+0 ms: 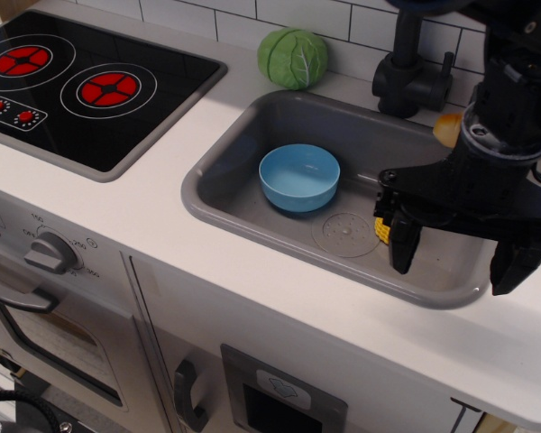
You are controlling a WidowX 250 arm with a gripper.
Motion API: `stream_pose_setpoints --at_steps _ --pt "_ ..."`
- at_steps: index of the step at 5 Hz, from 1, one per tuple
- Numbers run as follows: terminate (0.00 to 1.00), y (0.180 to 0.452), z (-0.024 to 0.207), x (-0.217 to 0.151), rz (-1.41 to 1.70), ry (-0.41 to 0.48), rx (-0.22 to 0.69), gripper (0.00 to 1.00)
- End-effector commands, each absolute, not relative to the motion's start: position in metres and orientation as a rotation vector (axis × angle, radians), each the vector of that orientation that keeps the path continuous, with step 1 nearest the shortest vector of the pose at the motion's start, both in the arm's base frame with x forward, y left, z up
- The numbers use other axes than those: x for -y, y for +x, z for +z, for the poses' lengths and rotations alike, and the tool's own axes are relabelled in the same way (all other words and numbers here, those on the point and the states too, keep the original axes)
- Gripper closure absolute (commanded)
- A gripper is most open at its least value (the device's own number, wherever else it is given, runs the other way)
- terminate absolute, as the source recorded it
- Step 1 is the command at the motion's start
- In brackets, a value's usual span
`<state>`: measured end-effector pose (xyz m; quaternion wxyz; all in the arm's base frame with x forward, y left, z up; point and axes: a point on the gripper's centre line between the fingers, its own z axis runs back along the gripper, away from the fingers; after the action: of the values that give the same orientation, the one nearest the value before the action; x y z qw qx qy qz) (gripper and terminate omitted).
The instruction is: Put corn in bowl sink
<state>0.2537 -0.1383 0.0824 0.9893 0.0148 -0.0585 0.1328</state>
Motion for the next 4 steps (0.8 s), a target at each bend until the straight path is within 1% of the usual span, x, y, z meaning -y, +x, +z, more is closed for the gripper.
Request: stream_pose_setpoints --at_steps 1,2,3,4 --pt "0.0 0.254 0.082 0.138 0.266 0.03 0.117 0.0" --pt "0.0 0.272 0.091 0.108 0.308 -0.034 0.192 0.0" --pt "0.0 0.287 0.099 0.083 0.403 -0.056 0.263 0.0" --pt "0.0 0.307 0.093 0.069 0.479 -0.076 0.273 0.0"
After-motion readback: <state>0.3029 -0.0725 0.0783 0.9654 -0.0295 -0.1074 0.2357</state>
